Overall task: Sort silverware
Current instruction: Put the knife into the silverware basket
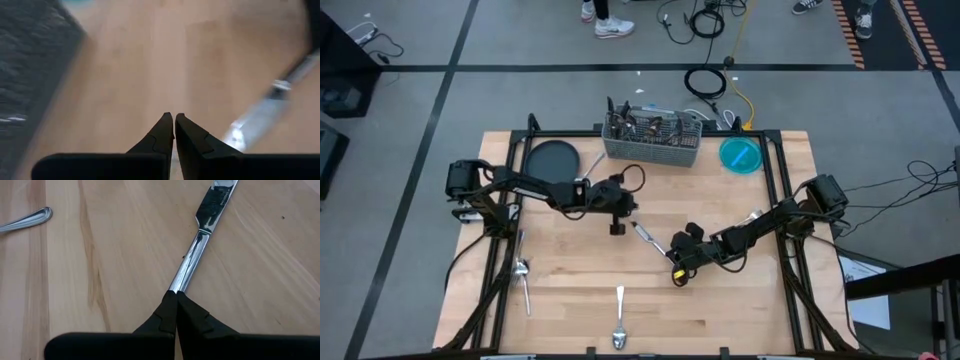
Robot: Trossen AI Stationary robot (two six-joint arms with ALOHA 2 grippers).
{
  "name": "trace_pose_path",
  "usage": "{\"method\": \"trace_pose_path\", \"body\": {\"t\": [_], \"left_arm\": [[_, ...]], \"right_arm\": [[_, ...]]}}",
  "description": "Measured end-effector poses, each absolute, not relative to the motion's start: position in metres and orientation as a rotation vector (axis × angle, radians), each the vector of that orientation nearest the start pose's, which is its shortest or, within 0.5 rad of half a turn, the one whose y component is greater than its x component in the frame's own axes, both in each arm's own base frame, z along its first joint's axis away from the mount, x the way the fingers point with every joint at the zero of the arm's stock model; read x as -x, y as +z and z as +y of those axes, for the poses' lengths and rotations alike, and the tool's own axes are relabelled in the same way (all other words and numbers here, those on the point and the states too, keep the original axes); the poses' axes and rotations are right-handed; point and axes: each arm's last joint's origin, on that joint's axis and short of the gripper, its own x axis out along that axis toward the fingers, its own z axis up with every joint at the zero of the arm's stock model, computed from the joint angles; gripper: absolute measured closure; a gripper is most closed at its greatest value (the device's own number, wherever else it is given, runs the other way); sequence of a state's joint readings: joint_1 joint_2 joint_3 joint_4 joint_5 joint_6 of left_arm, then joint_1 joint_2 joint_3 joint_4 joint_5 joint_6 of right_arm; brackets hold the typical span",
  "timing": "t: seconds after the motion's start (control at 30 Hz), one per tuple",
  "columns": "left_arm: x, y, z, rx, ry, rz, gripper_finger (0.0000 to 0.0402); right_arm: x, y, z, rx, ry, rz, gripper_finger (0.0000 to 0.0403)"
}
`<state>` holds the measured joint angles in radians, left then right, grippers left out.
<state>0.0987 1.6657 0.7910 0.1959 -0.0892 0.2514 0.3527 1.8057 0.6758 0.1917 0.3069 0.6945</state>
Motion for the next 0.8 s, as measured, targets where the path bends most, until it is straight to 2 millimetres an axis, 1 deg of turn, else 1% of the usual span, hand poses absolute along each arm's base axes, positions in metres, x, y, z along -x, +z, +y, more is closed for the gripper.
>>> {"method": "trace_pose_path", "body": {"t": [0.17,0.23,0.3,0.4,0.6,0.7,0.8], "left_arm": [[-0.318,0.152,0.027,-0.205,-0.124,0.725,0.0370],[-0.317,0.151,0.025,-0.185,-0.189,0.733,0.0361],[-0.317,0.150,0.023,-0.181,-0.207,0.740,0.0343],[-0.317,0.150,0.021,-0.205,-0.221,0.734,0.0303],[-0.319,0.150,0.018,-0.290,-0.241,0.708,0.0208],[-0.323,0.144,0.018,-0.296,-0.238,0.705,0.0165],[-0.327,0.130,0.019,-0.305,-0.226,0.731,0.0130]], "right_arm": [[-0.281,0.087,0.094,-0.344,-0.263,0.850,0.0403],[-0.281,0.087,0.094,-0.345,-0.263,0.849,0.0403],[-0.281,0.087,0.094,-0.348,-0.265,0.849,0.0403],[-0.281,0.087,0.094,-0.363,-0.273,0.847,0.0403],[-0.281,0.087,0.094,-0.366,-0.273,0.847,0.0403],[-0.281,0.087,0.094,-0.366,-0.274,0.847,0.0403],[-0.281,0.087,0.094,-0.366,-0.273,0.846,0.0403]]}}
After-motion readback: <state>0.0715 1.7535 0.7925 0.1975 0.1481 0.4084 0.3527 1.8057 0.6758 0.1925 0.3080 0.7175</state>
